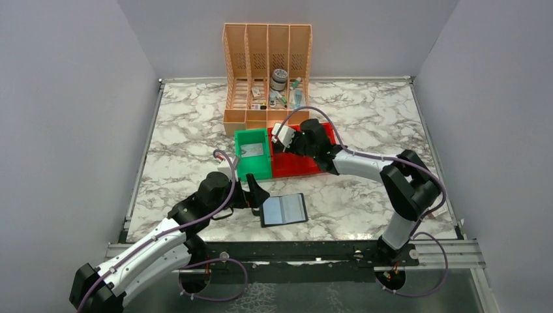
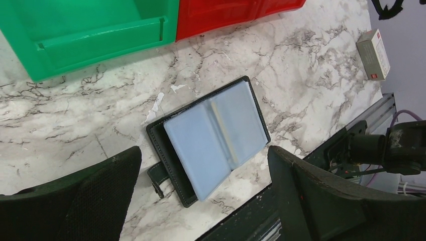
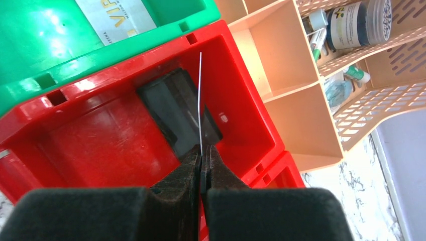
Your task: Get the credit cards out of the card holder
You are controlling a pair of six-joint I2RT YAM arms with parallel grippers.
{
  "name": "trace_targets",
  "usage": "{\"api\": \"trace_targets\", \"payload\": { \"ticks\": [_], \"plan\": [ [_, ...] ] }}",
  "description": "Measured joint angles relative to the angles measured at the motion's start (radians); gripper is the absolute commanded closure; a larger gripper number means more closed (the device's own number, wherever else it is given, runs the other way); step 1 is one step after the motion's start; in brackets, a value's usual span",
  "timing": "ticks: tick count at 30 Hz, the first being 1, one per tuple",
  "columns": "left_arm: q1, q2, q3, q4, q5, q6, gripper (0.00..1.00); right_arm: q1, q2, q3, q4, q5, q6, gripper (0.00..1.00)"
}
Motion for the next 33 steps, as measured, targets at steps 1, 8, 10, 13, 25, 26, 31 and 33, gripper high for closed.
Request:
{"api": "trace_targets", "payload": {
  "ticks": [1, 8, 10, 13, 25, 26, 31, 33],
  "plan": [
    [0.000, -0.003, 0.005, -0.014, -0.002, 0.002, 0.01, 0.000, 0.012, 0.013, -0.009, 0.004, -0.009, 0.99],
    [0.000, -0.008, 0.042, -0.046, -0.021, 0.015, 0.01, 0.001, 0.081, 0.107, -0.084, 0.035, -0.050, 0.98],
    [0.000, -0.008, 0.047, -0.055, -0.026, 0.019, 0.01, 0.004, 0.106, 0.134, -0.102, 0.047, -0.060, 0.97],
    [0.000, -0.008, 0.047, -0.069, -0.029, 0.025, 0.01, 0.013, 0.135, 0.147, -0.119, 0.066, -0.074, 0.96],
    [0.000, -0.013, 0.049, -0.089, -0.032, 0.031, 0.01, 0.024, 0.184, 0.159, -0.123, 0.127, -0.122, 0.92],
    [0.000, -0.017, 0.049, -0.090, -0.032, 0.031, 0.01, 0.025, 0.185, 0.159, -0.122, 0.130, -0.126, 0.92],
    [0.000, -0.035, 0.049, -0.096, -0.032, 0.031, 0.01, 0.025, 0.187, 0.161, -0.124, 0.130, -0.149, 0.90],
    [0.000, -0.037, 0.049, -0.098, -0.032, 0.031, 0.01, 0.025, 0.192, 0.168, -0.131, 0.127, -0.162, 0.86]
  ]
}}
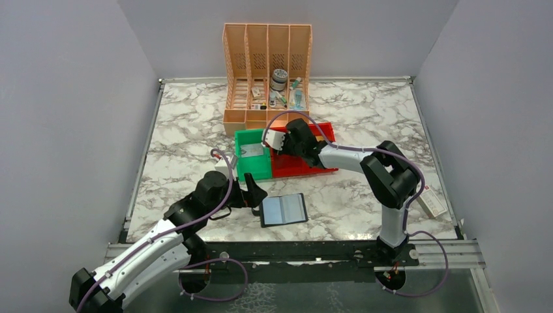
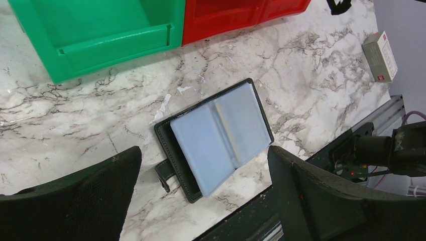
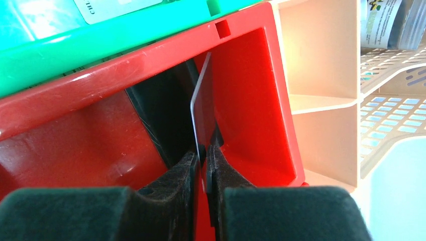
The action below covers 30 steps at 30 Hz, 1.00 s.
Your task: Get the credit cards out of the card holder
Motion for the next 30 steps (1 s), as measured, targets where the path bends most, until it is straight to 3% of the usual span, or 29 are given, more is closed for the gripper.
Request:
{"api": "trace_targets", "payload": {
  "ticks": [3, 30],
  "plan": [
    [0.000, -0.001, 0.000, -0.002, 0.000, 0.000, 0.01, 0.000, 0.004, 0.006, -0.007, -0.004, -0.013, 0.76],
    [0.000, -0.002, 0.000, -0.002, 0.009, 0.000, 0.01, 0.000, -0.002, 0.002, -0.012, -0.111, 0.038, 0.66]
  ]
}}
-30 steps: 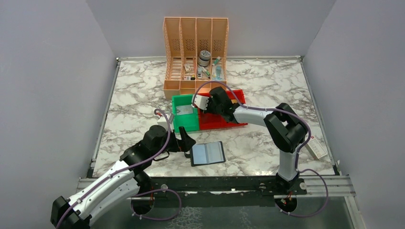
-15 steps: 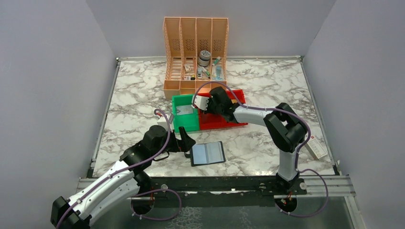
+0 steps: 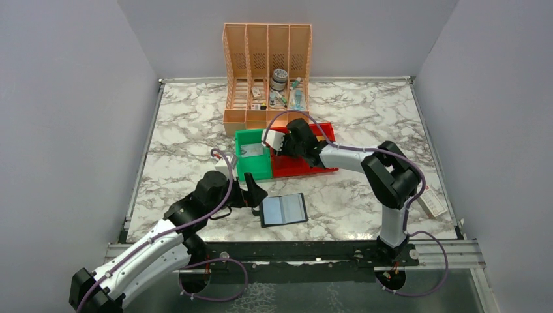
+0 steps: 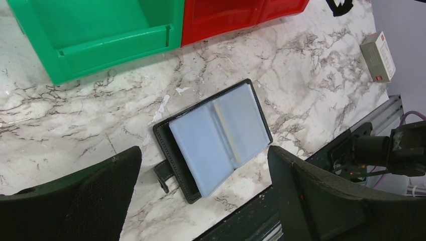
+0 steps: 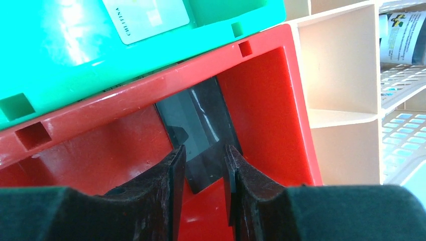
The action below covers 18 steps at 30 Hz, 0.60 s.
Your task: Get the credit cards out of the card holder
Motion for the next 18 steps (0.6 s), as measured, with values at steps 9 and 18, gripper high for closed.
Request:
{"api": "trace_targets", "payload": {
  "ticks": [9, 18],
  "plan": [
    [0.000, 0.023, 0.000, 0.027, 0.030, 0.000, 0.01, 0.000, -0.041, -0.035, 0.082, -0.002, 0.204, 0.70],
    [0.000, 0.029, 0.001, 0.037, 0.049, -0.001, 0.01, 0.000, -0.098, 0.062, -0.058, 0.013, 0.713, 0.77]
  ]
}}
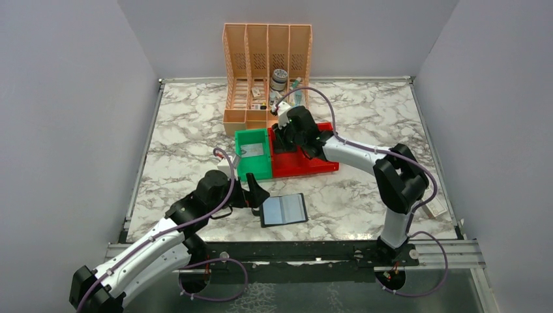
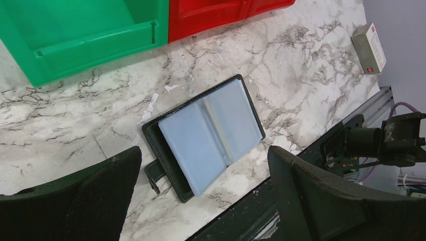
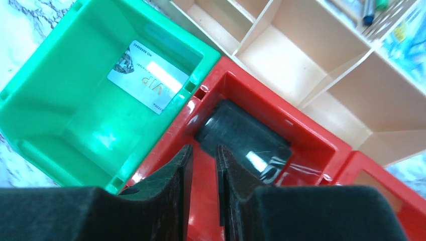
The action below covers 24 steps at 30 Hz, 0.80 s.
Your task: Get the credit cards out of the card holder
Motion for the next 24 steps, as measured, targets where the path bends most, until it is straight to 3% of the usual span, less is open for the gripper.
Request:
{"api": "trace_targets", "payload": {
  "ticks": [3, 12, 24],
  "plan": [
    [0.000, -0.011, 0.001, -0.014, -0.001, -0.003, 0.01, 0.000, 0.046, 0.072, -0.093, -0.003, 0.085, 0.77],
    [0.000, -0.051, 0.004, -0.032, -0.008, -0.008, 0.01, 0.011, 0.131, 0.089, -0.278, 0.014, 0.182, 0.77],
    [0.000, -0.061, 0.008, -0.063, -0.012, -0.010, 0.01, 0.013, 0.216, 0.193, -0.309, 0.127, 0.215, 0.76]
  ]
}}
